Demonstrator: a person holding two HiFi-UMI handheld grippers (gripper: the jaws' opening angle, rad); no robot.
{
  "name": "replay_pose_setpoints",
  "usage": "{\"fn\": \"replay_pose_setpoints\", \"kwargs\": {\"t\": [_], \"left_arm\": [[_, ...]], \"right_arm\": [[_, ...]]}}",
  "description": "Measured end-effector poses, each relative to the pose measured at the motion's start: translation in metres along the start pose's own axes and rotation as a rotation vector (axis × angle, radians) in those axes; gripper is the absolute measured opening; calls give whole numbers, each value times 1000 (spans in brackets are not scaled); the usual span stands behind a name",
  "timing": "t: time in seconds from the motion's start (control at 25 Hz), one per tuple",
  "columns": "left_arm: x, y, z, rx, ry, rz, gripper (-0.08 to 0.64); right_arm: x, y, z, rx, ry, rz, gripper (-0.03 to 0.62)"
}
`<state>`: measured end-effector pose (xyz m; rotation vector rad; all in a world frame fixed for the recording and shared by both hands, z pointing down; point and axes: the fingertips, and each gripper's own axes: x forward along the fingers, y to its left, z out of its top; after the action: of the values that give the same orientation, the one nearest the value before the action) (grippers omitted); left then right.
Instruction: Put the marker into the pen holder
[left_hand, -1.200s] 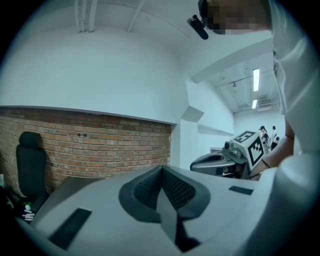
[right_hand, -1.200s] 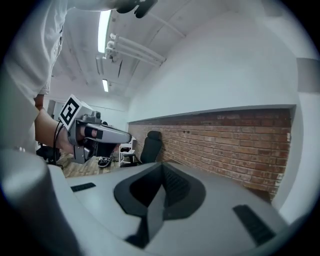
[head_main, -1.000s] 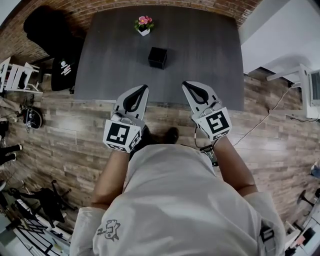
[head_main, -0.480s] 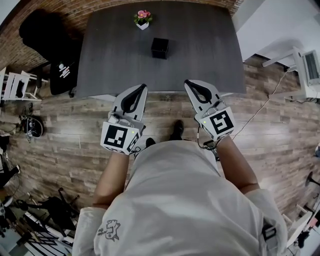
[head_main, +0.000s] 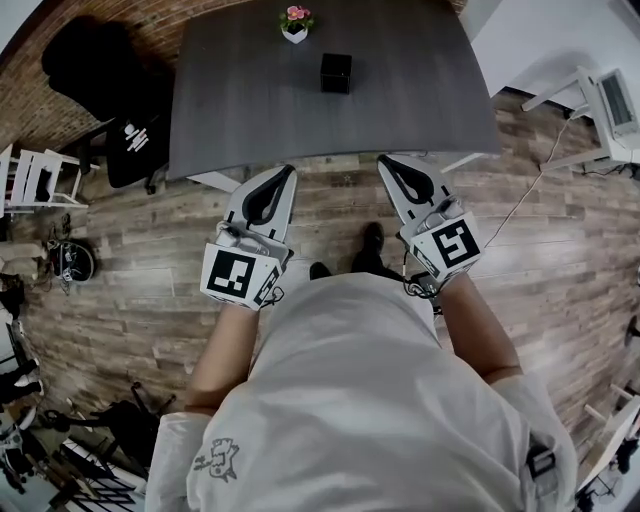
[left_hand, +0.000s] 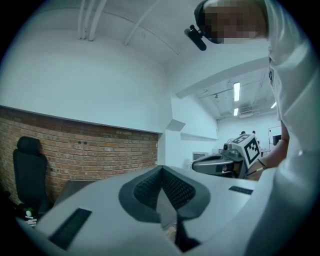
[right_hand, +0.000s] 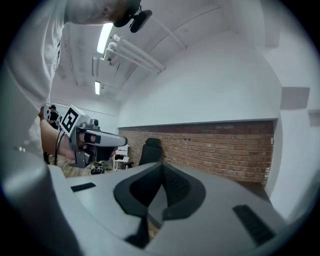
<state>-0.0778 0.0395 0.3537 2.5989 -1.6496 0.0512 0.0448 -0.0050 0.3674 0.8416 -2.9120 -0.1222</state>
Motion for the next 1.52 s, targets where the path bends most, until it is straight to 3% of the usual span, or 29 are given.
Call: {"fn": "replay_pose_setpoints", "kwargs": {"t": [0.36,0.56,0.88,1.52], "left_arm": [[-58,-13,4,5,-30,-44,11],[-79,-23,-1,36,-36,-54,11],[-96,-31,-6,0,-44,-64,11],[-100,-40,-5,5,-48,-56,11]], "right_arm": [[-18,66,14,-41,-16,-10,3],[-26,94,20,-15,-28,0,3],[-38,113,23,-50,-35,-8,3],[-44,117,29,-75,-38,9,3]]}}
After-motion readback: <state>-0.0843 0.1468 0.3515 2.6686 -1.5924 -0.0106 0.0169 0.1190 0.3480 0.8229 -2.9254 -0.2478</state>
